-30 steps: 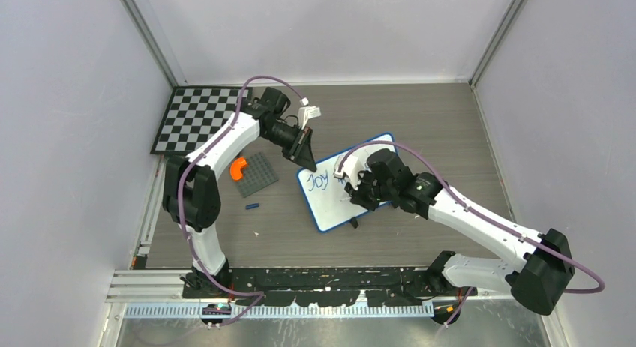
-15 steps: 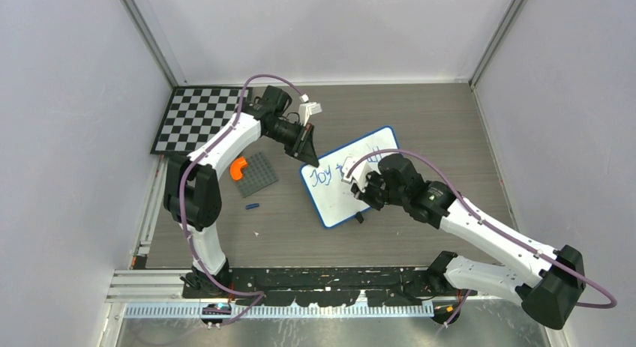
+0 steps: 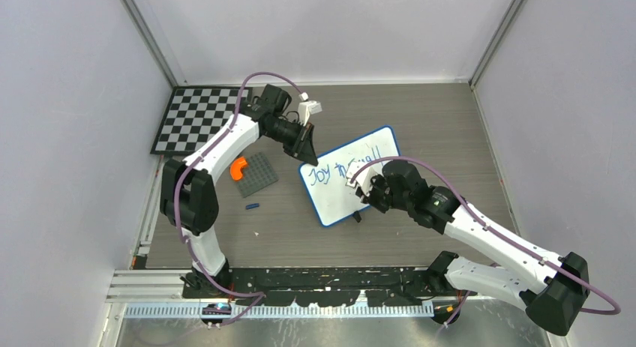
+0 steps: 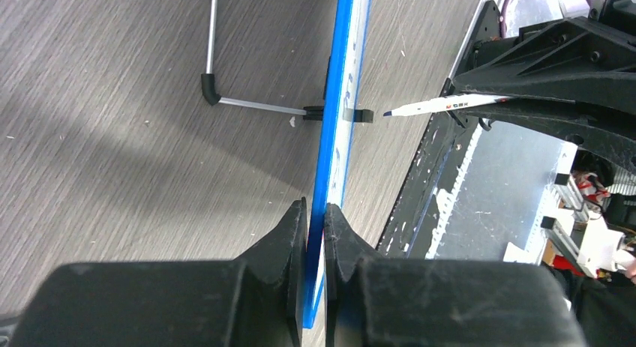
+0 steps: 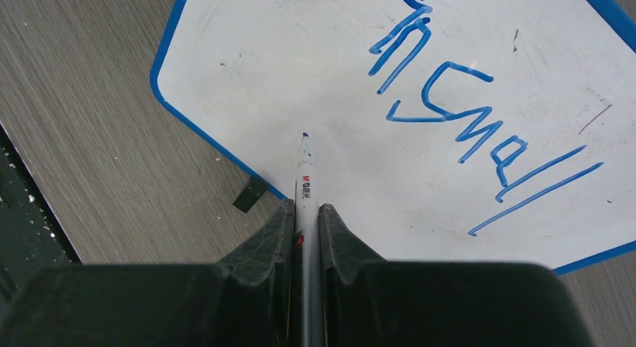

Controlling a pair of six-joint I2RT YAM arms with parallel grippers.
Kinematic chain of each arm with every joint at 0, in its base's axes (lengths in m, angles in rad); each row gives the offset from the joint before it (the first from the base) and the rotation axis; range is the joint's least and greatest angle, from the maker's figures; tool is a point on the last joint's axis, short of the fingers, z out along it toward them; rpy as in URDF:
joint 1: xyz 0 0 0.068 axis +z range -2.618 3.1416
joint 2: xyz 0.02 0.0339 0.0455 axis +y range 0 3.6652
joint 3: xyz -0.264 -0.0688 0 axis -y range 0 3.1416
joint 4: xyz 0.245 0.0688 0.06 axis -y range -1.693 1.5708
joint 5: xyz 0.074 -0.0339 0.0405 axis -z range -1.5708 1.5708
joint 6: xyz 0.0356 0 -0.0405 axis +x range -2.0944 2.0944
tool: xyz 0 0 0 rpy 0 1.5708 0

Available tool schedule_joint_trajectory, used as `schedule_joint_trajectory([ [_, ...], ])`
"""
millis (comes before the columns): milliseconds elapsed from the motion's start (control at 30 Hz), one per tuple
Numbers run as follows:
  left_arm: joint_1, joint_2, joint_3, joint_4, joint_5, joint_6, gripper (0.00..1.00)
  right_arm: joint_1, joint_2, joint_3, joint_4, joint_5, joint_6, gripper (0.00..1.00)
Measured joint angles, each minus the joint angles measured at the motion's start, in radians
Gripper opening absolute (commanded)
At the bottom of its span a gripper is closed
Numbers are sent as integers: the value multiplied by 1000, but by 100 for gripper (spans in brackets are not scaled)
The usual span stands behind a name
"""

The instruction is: Write a sentence on the whiteboard

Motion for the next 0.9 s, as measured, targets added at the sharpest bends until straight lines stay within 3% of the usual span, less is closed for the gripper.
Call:
schedule_joint_trajectory([
  [167, -27, -9, 5, -35, -10, 64, 44, 0, 0, 38, -54, -33, 5, 0],
  [300, -39, 2, 50, -97, 3, 92, 75, 0, 12, 164, -179, -107, 4, 0],
  [467, 10, 2, 159, -105, 37, 134, 96, -8, 15, 384, -364, -182, 0, 0],
  [600, 128, -16, 182, -78, 39, 224, 100, -39, 11, 515, -448, -192, 4, 0],
  [700, 192, -2, 192, -83, -4, 402, 99, -79, 14, 577, -476, -196, 26, 0],
  [900, 181, 100, 118, -74, 14, 730, 89, -180, 62, 651, -509, -227, 81, 0],
])
